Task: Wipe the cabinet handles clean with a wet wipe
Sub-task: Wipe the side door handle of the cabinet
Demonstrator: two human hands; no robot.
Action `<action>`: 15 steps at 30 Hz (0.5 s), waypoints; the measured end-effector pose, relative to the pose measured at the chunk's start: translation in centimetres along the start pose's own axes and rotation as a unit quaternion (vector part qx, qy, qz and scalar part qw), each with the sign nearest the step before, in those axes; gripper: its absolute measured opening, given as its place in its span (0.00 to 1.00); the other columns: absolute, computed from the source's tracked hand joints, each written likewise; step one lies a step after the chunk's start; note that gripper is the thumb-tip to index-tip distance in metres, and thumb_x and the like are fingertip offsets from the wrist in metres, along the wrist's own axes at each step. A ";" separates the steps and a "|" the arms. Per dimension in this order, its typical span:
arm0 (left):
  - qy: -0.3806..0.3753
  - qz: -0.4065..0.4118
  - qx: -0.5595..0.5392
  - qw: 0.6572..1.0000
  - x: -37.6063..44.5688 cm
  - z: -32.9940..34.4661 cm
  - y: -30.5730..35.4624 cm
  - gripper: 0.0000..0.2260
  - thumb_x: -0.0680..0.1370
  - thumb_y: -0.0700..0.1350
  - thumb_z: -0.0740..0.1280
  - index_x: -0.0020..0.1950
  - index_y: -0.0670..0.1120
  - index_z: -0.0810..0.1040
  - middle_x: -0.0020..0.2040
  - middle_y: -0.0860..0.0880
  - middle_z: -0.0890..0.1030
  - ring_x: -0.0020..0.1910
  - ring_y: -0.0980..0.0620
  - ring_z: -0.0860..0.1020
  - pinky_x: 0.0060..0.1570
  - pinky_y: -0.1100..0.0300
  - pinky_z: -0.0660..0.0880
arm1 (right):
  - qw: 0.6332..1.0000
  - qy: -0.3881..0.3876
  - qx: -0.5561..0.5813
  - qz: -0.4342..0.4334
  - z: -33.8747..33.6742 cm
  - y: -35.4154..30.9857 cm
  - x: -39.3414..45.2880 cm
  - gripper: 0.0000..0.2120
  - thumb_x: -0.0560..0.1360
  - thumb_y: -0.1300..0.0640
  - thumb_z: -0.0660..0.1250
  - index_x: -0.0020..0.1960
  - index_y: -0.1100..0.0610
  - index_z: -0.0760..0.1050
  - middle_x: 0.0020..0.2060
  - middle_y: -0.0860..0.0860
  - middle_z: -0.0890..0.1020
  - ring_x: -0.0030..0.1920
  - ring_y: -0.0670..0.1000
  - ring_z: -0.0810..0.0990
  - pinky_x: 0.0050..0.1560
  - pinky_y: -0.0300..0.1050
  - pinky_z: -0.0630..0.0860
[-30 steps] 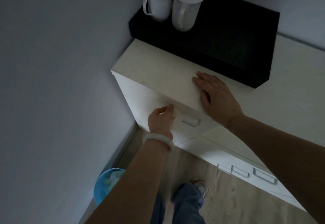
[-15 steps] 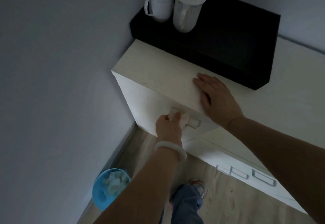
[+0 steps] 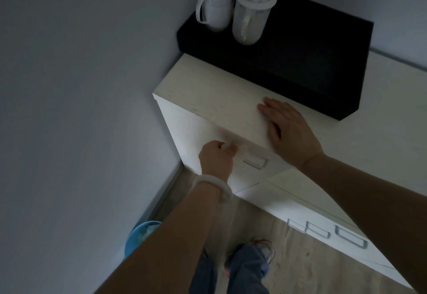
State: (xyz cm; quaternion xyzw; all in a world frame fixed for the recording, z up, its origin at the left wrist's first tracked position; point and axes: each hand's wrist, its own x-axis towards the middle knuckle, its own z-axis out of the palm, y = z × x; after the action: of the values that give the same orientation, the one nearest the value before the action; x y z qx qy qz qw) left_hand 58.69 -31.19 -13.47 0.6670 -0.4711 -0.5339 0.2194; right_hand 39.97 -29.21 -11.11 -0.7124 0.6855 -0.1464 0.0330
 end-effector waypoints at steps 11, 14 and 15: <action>0.048 0.058 0.073 0.994 -0.3 0.7 0.5 0.06 0.78 0.41 0.65 0.44 0.40 0.73 0.35 0.51 0.72 0.34 0.50 0.73 0.28 0.66 0.67 | 1.000 -0.004 -0.005 0.004 0.0 -0.1 0.0 0.21 0.82 0.57 0.56 0.74 0.53 0.65 0.74 0.51 0.66 0.74 0.49 0.63 0.76 0.47 0.53; 0.038 -0.029 -0.023 0.999 -1.0 2.3 0.6 0.07 0.81 0.42 0.61 0.49 0.38 0.73 0.42 0.46 0.77 0.34 0.51 0.78 0.31 0.65 0.78 | 1.000 -0.009 -0.009 0.006 -0.1 -0.1 0.0 0.22 0.81 0.56 0.55 0.75 0.53 0.64 0.74 0.51 0.66 0.74 0.49 0.62 0.76 0.45 0.51; 0.031 -0.052 -0.039 0.997 -0.8 3.1 0.3 0.08 0.82 0.43 0.61 0.52 0.37 0.73 0.47 0.43 0.79 0.39 0.47 0.81 0.39 0.59 0.81 | 1.000 -0.010 -0.010 0.006 -0.1 -0.2 -0.1 0.22 0.81 0.55 0.54 0.75 0.53 0.64 0.74 0.51 0.66 0.74 0.49 0.62 0.76 0.44 0.51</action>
State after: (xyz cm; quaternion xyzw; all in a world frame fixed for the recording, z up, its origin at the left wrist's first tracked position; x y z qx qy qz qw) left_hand 55.69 -29.95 -13.87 0.6978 -0.4076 -0.5416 0.2316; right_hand 40.14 -29.11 -10.98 -0.7099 0.6911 -0.1321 0.0331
